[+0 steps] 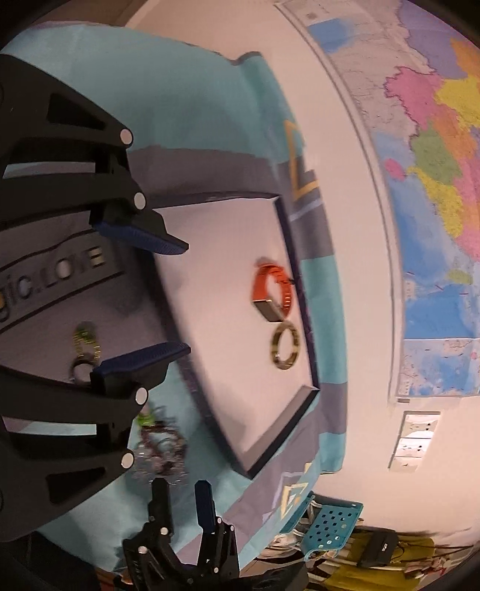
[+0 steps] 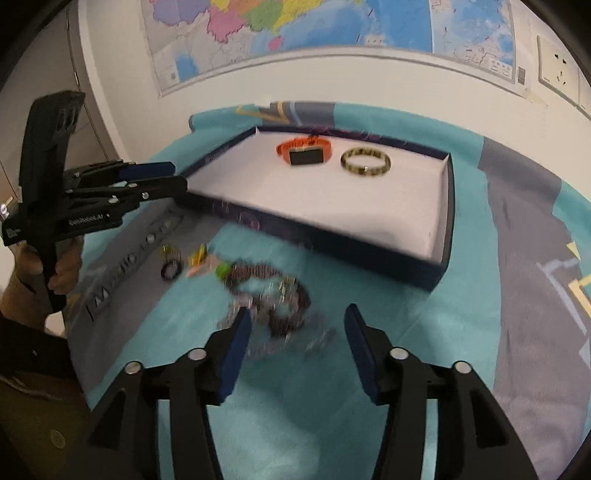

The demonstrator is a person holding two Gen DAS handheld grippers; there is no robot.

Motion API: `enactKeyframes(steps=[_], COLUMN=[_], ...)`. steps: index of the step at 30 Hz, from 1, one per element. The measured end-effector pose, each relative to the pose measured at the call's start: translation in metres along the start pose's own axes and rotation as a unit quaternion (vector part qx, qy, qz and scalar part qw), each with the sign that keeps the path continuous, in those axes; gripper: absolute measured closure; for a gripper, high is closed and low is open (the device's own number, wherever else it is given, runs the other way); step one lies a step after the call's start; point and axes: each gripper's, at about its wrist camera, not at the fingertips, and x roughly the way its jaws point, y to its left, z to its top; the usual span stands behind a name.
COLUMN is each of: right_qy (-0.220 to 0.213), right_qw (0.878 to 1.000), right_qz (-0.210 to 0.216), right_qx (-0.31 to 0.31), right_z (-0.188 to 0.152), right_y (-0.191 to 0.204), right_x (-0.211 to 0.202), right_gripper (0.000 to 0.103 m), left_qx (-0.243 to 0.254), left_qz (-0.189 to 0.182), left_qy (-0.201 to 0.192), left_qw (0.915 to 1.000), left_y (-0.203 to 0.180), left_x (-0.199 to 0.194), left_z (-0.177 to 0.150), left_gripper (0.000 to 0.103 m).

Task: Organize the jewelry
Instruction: 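Grasp the black ring with the left tool while the right tool grasps the clear crystal bracelet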

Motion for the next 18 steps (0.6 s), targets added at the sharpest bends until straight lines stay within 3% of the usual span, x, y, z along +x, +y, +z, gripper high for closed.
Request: enactKeyframes(steps=[5, 9, 14, 16, 18], right_qy=[0.006, 0.011, 0.008, 0.009, 0.008], right_qw=[1.0, 0.999, 0.999, 0.999, 0.999], right_qz=[-0.017, -0.03, -0.03, -0.025, -0.022], right_qx=[-0.012, -0.027, -0.028, -0.026, -0.023], right_z=[-0.007, -0.009, -0.011, -0.011, -0.012], right_y=[0.006, 0.014, 0.012, 0.009, 0.008], right_x=[0.006, 0.012, 0.008, 0.006, 0.005], right_gripper=[0.039, 0.039, 0.064, 0.082, 0.082], left_qx=[-0.014, -0.023, -0.031, -0.031, -0.029], left_qz=[0.0, -0.001, -0.002, -0.002, -0.003], left_qy=[0.009, 0.01, 0.017, 0.02, 0.023], left_qw=[0.9999, 0.9997, 0.9994, 0.9993, 0.9993], left_y=[-0.001, -0.001, 0.002, 0.001, 0.0], left_x=[-0.004, -0.008, -0.01, -0.01, -0.01], left_z=[-0.016, -0.023, -0.032, -0.035, -0.037], left_gripper=[0.053, 0.05, 0.05, 0.05, 0.05])
